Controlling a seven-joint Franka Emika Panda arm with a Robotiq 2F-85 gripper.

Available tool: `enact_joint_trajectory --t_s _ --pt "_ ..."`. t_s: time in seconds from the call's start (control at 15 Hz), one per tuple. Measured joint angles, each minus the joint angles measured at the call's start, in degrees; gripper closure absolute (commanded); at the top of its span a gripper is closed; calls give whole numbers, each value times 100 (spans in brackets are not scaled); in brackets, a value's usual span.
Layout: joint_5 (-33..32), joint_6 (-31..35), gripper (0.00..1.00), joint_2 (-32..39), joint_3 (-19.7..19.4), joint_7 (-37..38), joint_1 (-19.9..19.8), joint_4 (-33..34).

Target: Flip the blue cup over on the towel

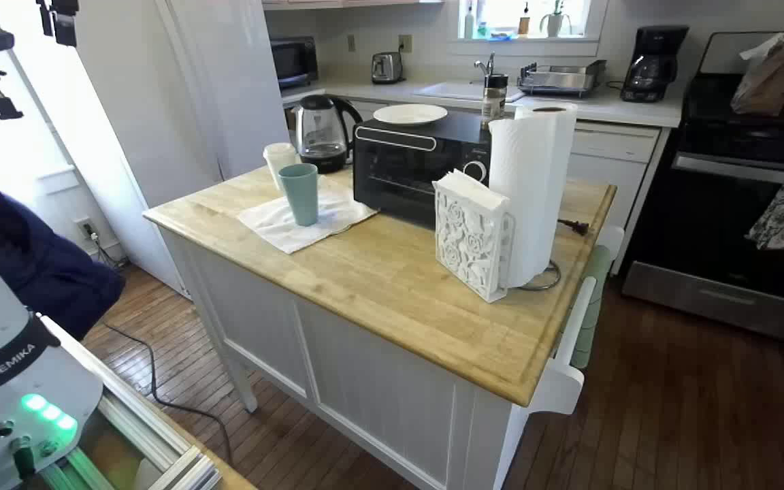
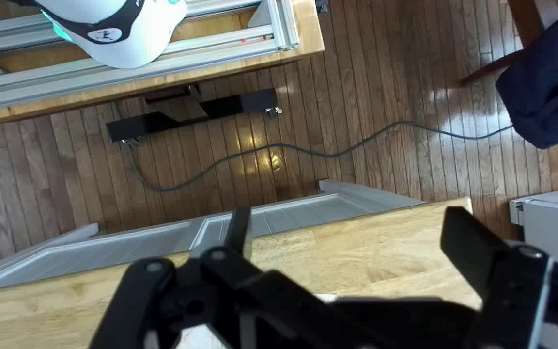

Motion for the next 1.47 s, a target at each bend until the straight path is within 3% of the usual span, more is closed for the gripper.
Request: enact_joint_trajectory --t_s 0.6,0.87,1.13,1.47 --pt "0 98 0 59 27 178 -117 -32" --pt "1 1311 0 447 127 691 -529 -148" --pt "-72 2611 0 898 191 1021 -590 -185" --pt "-187 2858 0 1507 135 1068 -597 -154"
